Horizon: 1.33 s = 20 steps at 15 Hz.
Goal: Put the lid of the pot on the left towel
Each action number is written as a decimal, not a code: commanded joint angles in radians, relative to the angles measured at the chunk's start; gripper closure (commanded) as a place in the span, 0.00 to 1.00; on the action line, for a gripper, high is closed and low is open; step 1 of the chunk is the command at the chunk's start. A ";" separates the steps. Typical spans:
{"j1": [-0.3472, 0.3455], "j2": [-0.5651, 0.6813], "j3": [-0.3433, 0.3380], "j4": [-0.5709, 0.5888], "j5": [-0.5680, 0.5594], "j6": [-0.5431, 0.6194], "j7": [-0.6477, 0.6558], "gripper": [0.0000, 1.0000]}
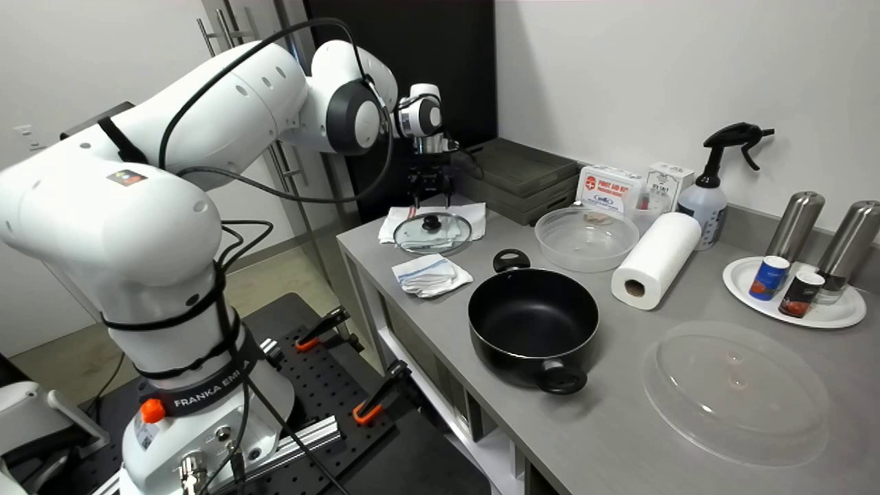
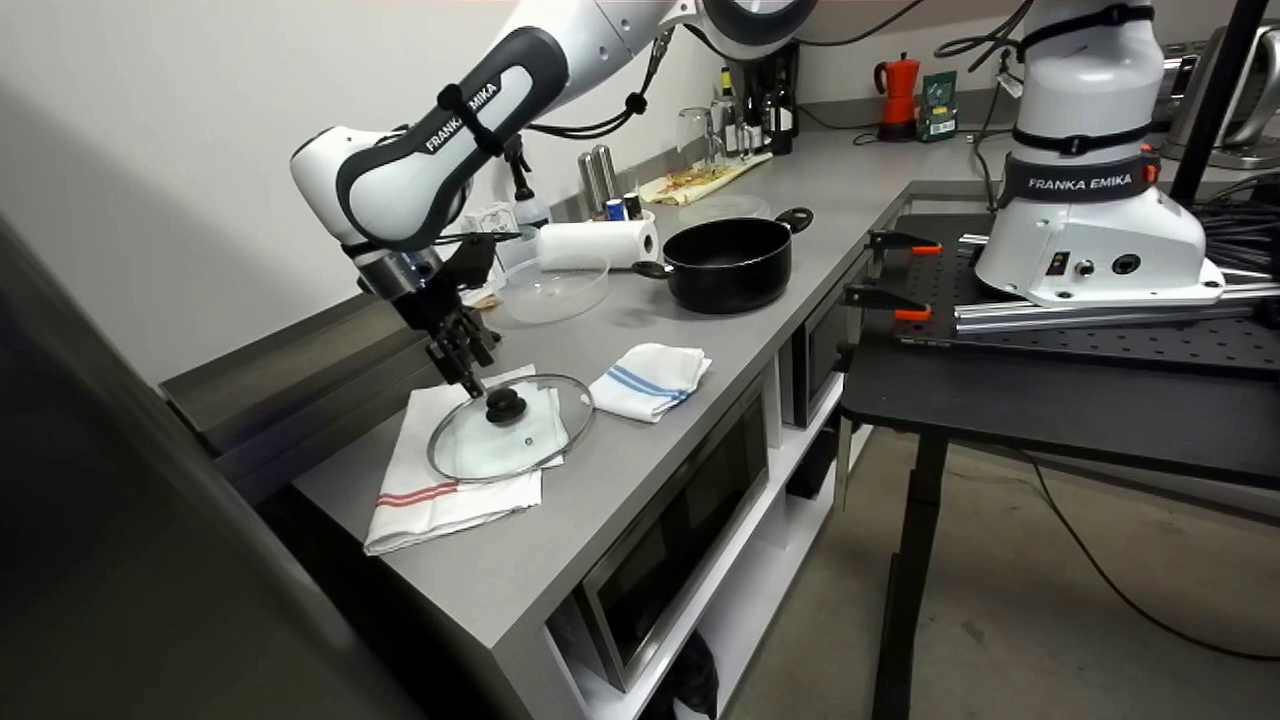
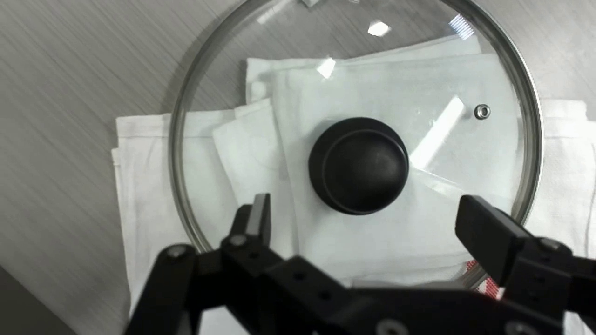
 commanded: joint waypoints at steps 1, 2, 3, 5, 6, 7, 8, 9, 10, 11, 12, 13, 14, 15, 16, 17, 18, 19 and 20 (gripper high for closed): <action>0.010 -0.016 -0.012 0.023 -0.006 -0.057 0.027 0.00; 0.015 -0.029 -0.026 0.016 -0.019 -0.060 0.049 0.00; 0.019 -0.049 -0.044 0.006 -0.034 -0.075 0.076 0.00; 0.022 -0.089 -0.076 -0.015 -0.057 -0.111 0.127 0.00; 0.025 -0.111 -0.094 -0.026 -0.072 -0.134 0.151 0.00; 0.026 -0.140 -0.111 -0.044 -0.087 -0.156 0.176 0.00; 0.022 -0.166 -0.120 -0.058 -0.091 -0.184 0.196 0.00; 0.017 -0.192 -0.127 -0.070 -0.094 -0.218 0.203 0.00; 0.009 -0.215 -0.132 -0.080 -0.092 -0.246 0.210 0.00; 0.000 -0.235 -0.138 -0.090 -0.086 -0.278 0.221 0.00; -0.006 -0.253 -0.146 -0.101 -0.084 -0.297 0.230 0.00; -0.015 -0.270 -0.152 -0.113 -0.080 -0.330 0.238 0.00; -0.024 -0.287 -0.156 -0.128 -0.075 -0.350 0.253 0.00; -0.035 -0.308 -0.159 -0.152 -0.072 -0.372 0.255 0.00; -0.044 -0.329 -0.162 -0.177 -0.071 -0.388 0.261 0.00; -0.055 -0.351 -0.162 -0.207 -0.068 -0.402 0.263 0.00; -0.068 -0.376 -0.160 -0.241 -0.063 -0.416 0.262 0.00; -0.081 -0.404 -0.160 -0.280 -0.061 -0.412 0.266 0.00; -0.094 -0.428 -0.158 -0.313 -0.056 -0.411 0.268 0.00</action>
